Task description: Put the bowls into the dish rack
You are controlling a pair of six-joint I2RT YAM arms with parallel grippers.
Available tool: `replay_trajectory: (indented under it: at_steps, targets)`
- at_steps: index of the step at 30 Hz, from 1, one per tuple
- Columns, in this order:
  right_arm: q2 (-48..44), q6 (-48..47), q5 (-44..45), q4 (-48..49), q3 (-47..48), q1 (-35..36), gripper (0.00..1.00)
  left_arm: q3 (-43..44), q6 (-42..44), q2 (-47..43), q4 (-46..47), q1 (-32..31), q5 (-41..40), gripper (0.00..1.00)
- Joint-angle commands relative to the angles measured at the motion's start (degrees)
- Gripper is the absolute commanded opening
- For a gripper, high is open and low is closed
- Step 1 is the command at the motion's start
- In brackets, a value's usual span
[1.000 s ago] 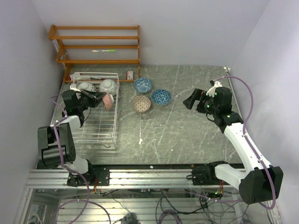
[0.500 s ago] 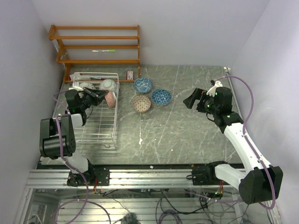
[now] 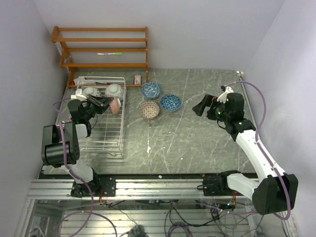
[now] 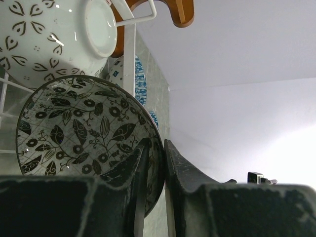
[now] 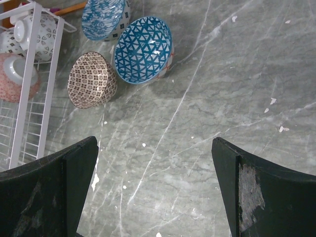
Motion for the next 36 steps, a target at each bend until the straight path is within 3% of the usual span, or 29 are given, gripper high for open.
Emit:
replay_trajectory:
  at_steps: [1, 4, 7, 12, 26, 36]
  targets:
    - [0.19, 0.02, -0.52, 1.59, -0.47, -0.47, 1.0, -5.26, 5.24, 5.01, -12.54, 1.43, -4.19, 0.28]
    - [0.37, 0.0, -0.59, 1.63, -0.56, -0.48, 1.0, -6.63, 5.15, 4.73, -11.76, 1.84, -4.6, 0.27]
    - [0.56, 0.11, -0.8, 1.76, -0.56, -0.54, 1.0, -7.71, 6.04, 4.02, -12.75, 2.52, -5.29, 0.16]
    - [0.45, 0.09, -0.9, 1.88, -0.7, -0.47, 1.0, -8.54, 7.85, 2.8, -15.39, 3.59, -6.67, 0.15]
    - [0.48, 0.26, -1.27, 2.2, -1.25, -0.49, 1.0, -9.51, 9.81, 4.49, -17.43, 5.68, -8.68, 0.26]
    - [0.34, 0.78, -1.85, 2.77, -1.52, -0.41, 1.0, -5.84, 15.84, -4.42, -33.61, 6.38, -12.81, 0.27]
